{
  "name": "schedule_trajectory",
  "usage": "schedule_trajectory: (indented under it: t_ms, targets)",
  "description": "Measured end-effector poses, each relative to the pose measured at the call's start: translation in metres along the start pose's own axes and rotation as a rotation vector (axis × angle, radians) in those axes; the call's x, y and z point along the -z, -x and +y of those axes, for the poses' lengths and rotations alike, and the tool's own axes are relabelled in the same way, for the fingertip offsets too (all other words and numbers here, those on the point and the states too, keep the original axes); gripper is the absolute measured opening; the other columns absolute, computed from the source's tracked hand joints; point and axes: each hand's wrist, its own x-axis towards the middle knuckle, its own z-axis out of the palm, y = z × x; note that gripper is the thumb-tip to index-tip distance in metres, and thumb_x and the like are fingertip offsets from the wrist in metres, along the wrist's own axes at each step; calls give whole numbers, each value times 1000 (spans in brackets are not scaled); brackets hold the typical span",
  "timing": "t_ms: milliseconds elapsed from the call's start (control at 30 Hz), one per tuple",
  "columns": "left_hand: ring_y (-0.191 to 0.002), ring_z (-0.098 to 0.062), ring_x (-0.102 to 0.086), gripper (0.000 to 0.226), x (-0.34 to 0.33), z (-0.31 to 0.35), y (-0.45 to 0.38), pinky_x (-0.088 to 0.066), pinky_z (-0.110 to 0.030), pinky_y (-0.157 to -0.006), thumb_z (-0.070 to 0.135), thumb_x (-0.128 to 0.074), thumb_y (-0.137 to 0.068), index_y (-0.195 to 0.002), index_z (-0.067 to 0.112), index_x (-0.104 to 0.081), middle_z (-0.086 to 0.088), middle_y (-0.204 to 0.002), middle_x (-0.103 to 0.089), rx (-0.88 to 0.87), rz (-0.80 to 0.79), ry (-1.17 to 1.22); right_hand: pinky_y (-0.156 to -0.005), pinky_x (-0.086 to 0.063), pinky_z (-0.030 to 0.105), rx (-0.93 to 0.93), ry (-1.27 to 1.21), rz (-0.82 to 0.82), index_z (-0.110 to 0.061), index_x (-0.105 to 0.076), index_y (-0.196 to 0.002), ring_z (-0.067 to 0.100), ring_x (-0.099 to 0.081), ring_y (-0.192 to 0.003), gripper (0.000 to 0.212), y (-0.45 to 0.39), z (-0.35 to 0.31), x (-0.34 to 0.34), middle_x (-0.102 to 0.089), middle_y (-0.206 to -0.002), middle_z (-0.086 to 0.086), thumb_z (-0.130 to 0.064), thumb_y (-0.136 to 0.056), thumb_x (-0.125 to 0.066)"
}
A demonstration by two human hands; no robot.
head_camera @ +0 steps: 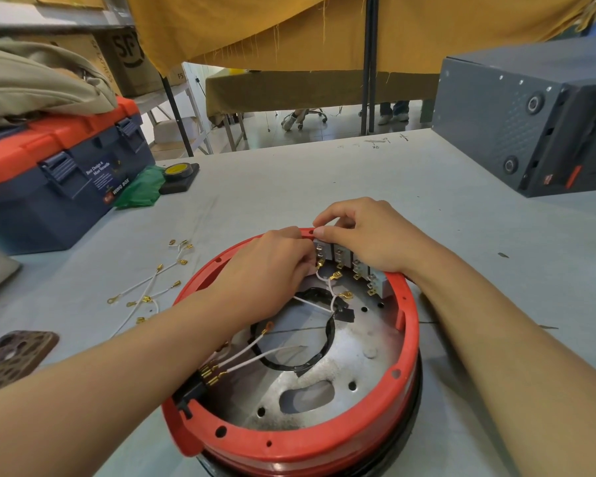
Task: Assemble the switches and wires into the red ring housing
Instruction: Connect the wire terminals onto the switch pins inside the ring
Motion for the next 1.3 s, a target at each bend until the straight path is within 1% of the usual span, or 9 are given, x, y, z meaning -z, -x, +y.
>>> schedule_trajectory:
  t_ms: [133,467,567,700,833,967,1067,1167,1300]
  targets:
    - [-83,-21,-54,14,0,2,-1,-45,-42,-76,17,-50,-92,-87,12,-61,-2,-96,-56,14,0,-26,-64,-38,24,-4,6,0,-30,-69,-99,9,-54,-71,18,-1,1,1,-67,-81,-3,-40,-86,-62]
    - [-85,-23,-55,15,-1,3,-3,-45,-44,-76,19,-50,-92,-90,12,-63,-3,-96,-56,39,-2,-45,-63,-38,24,-6,3,-3,-28,-69,-102,8,-53,-69,21,-1,2,1,-64,-76,-4,-40,-86,-63]
    - [-85,-23,-55,14,-2,2,-3,-46,-44,-75,20,-51,-92,-90,13,-63,-2,-95,-57,43,11,-42,-64,-39,23,-11,15,1,-28,-68,-101,11,-56,-75,21,-2,2,1,-66,-79,-4,-41,-86,-63]
    - [-83,-19,-54,9,0,0,-5,-46,-41,-75,18,-57,-88,-87,15,-65,1,-89,-58,50,20,-5,-59,-38,18,-15,45,19,-28,-66,-100,10,-57,-74,19,-1,1,-1,-66,-79,-7,-41,-86,-63]
    - [-76,-13,-50,6,5,-2,-4,-44,-32,-73,14,-62,-82,-85,17,-66,5,-80,-56,68,59,63,-51,-37,5,-7,26,53,-23,-67,-95,5,-57,-69,18,1,-1,-2,-67,-79,-5,-38,-85,-65]
    - [-63,-5,-49,14,13,2,-1,-38,-19,-62,9,-60,-80,-86,19,-67,10,-71,-55,17,24,103,-52,-36,10,-19,60,78,-19,-70,-89,11,-58,-72,20,2,-3,-3,-67,-82,-1,-39,-85,-64]
    - [-63,-1,-51,14,18,6,1,-35,-7,-59,14,-62,-83,-91,23,-71,11,-71,-59,-2,-47,133,-60,-41,22,-42,80,136,-17,-71,-90,15,-57,-75,23,4,-4,-6,-65,-83,1,-38,-86,-64]
    - [-74,-5,-55,16,20,11,-1,-38,-11,-63,20,-61,-86,-98,25,-71,9,-83,-64,12,-128,124,-64,-42,27,-69,75,168,-18,-71,-90,18,-58,-76,22,6,-7,-8,-66,-84,3,-38,-86,-64]
    - [-74,-7,-56,14,20,13,-1,-44,-20,-70,22,-67,-82,-95,20,-63,9,-80,-62,33,-197,199,-65,-40,25,-88,42,170,-17,-71,-91,16,-56,-75,21,6,-8,-7,-65,-82,1,-36,-85,-65]
